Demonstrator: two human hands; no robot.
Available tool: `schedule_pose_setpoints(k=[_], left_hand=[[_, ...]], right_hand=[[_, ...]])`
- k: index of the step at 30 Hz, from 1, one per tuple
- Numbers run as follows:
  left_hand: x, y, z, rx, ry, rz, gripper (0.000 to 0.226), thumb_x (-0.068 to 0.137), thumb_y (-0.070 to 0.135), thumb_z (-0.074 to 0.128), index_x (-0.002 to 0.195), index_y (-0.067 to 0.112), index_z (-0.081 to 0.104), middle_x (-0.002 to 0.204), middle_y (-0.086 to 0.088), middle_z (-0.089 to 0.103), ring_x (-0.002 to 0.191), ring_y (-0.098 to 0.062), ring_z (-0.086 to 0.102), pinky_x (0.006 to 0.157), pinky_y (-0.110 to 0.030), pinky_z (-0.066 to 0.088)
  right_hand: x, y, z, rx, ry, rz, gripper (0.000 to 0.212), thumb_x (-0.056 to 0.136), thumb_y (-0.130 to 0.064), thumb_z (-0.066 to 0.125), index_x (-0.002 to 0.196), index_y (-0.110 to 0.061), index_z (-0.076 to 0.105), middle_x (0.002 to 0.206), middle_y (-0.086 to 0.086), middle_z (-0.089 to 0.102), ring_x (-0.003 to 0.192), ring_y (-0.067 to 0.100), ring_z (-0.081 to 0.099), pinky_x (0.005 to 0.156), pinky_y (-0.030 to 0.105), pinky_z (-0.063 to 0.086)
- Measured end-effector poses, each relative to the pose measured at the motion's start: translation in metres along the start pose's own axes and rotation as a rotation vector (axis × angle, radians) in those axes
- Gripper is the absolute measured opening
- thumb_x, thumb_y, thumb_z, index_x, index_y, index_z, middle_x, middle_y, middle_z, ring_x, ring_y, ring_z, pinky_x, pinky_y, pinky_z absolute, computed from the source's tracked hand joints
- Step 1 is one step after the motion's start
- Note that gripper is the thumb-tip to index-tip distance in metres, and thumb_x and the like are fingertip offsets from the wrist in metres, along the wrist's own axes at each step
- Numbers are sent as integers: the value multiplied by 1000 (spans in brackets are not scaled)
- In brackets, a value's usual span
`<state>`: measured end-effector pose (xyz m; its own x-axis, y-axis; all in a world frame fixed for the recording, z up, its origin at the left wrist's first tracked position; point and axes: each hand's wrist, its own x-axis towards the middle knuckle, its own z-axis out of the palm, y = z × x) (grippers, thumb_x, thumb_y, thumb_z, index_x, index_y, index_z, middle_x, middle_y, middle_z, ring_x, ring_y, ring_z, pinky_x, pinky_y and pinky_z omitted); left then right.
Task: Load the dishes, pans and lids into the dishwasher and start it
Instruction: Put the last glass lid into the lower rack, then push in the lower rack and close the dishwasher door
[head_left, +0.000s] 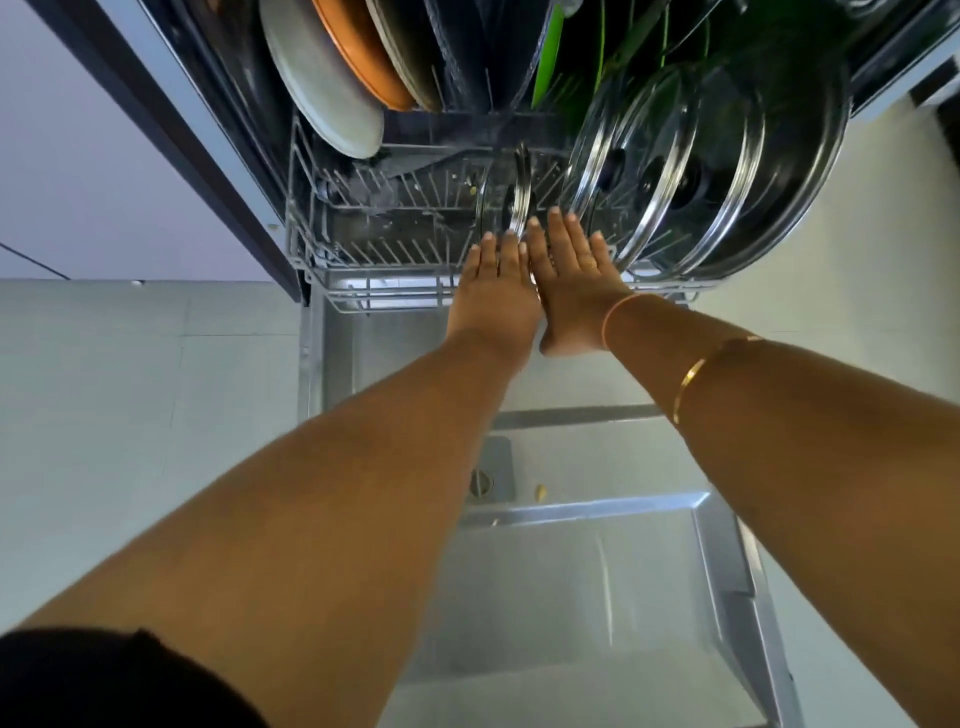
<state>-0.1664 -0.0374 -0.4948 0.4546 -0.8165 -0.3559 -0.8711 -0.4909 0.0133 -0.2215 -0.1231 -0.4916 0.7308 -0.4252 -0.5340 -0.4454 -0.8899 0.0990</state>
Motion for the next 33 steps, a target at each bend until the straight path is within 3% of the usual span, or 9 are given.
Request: schedule_pose_setpoints(k=[8,16,22,28,31,33], left_hand=[[47,-13,-19,-10,17,-28,71,98,18,39,146,0,-11,156,-17,-14,144,-34,-10,118,-40,-3],[86,-32,-45,22,-4,-15,79,93,12,50,149,5,-5,158,-13,-7,145,-30,-5,119,-38,0],[88,-28,-43,76,-30,-30,79,93,11,48,148,4,-8,156,-14,-13,145,-33,-9,119,-40,-1],[37,-13,7,3,-9,-109,90,95,39,45,143,3,-23,150,-18,-30,139,-35,-26,114,-45,-13],[-22,-3,62,-89,-7,-7,70,100,25,27,142,3,-25,151,-17,-29,139,-33,-26,113,-42,-15],[-63,4,91,-103,-55,25,70,99,19,28,142,2,-24,152,-19,-26,140,-34,-23,113,-42,-15]], right_hand=[[48,16,-26,-10,70,19,119,77,-37,71,146,-12,-23,153,14,-27,141,30,-23,115,43,-9],[83,22,-57,50,39,71,115,78,-25,71,147,-15,-20,154,13,-25,143,31,-17,116,46,-3],[75,15,-30,103,179,86,108,84,-42,63,147,-9,-19,154,16,-24,143,30,-17,116,44,-3],[22,-5,6,223,221,91,104,84,-31,62,146,-3,-17,154,15,-21,143,28,-17,119,42,-2],[-12,-29,38,311,172,84,88,87,-18,49,147,-2,-13,155,16,-19,144,28,-15,119,41,-1],[-39,-48,65,311,111,35,81,88,-16,43,147,-1,-10,156,16,-16,145,28,-13,119,41,0]])
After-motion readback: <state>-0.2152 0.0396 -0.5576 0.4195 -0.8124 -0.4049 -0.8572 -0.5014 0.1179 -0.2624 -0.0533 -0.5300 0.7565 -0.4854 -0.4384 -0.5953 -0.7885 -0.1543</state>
